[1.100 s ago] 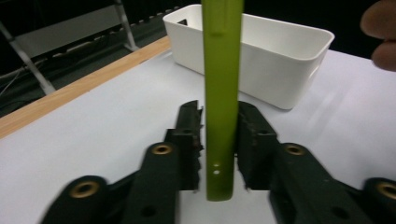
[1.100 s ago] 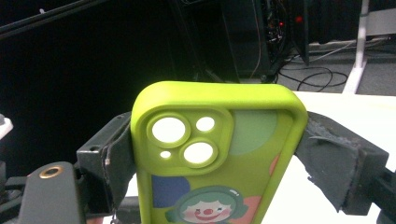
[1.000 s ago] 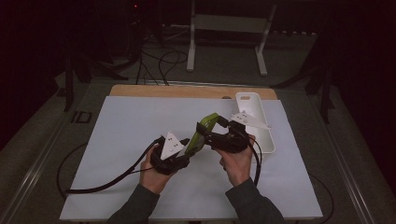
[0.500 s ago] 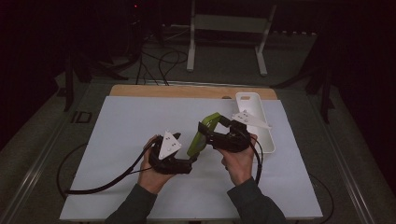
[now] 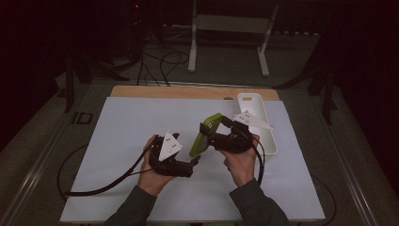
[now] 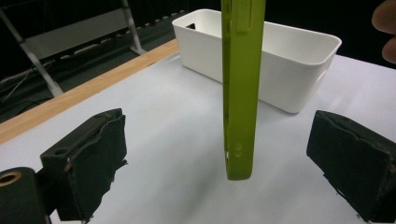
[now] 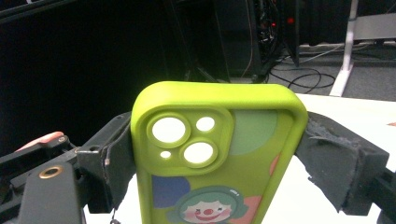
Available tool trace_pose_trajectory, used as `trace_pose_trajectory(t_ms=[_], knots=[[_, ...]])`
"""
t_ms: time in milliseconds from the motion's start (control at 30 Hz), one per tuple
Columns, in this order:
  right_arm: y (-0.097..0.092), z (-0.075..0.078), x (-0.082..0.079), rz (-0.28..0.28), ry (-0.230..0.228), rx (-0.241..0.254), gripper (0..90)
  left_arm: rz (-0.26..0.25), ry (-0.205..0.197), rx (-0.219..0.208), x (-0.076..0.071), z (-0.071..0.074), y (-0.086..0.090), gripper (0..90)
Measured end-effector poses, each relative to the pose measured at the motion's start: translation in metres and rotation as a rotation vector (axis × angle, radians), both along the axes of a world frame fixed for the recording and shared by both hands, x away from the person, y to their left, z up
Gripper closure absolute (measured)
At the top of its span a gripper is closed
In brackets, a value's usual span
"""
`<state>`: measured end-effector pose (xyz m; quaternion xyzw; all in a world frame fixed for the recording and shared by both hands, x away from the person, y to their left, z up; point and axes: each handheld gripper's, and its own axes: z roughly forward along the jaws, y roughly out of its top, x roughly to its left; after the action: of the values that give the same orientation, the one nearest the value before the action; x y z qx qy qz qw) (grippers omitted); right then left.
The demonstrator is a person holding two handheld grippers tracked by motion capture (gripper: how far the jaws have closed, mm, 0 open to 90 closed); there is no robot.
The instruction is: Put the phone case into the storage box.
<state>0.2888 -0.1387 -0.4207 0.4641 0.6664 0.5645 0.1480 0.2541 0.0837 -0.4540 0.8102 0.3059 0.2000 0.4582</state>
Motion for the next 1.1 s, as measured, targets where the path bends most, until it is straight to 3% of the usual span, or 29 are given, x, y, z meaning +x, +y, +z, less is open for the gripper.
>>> trace_pose_trajectory(t_ms=[667, 1100], knots=[[-0.002, 0.004, 0.002, -0.011, -0.02, -0.037, 16.2, -0.004, -0.004, 0.03, 0.0, 0.003, 0.008, 3.4], [-0.004, 0.007, 0.003, -0.024, -0.044, -0.089, 16.2, 0.003, 0.002, 0.044, 0.0, 0.001, 0.013, 3.0]])
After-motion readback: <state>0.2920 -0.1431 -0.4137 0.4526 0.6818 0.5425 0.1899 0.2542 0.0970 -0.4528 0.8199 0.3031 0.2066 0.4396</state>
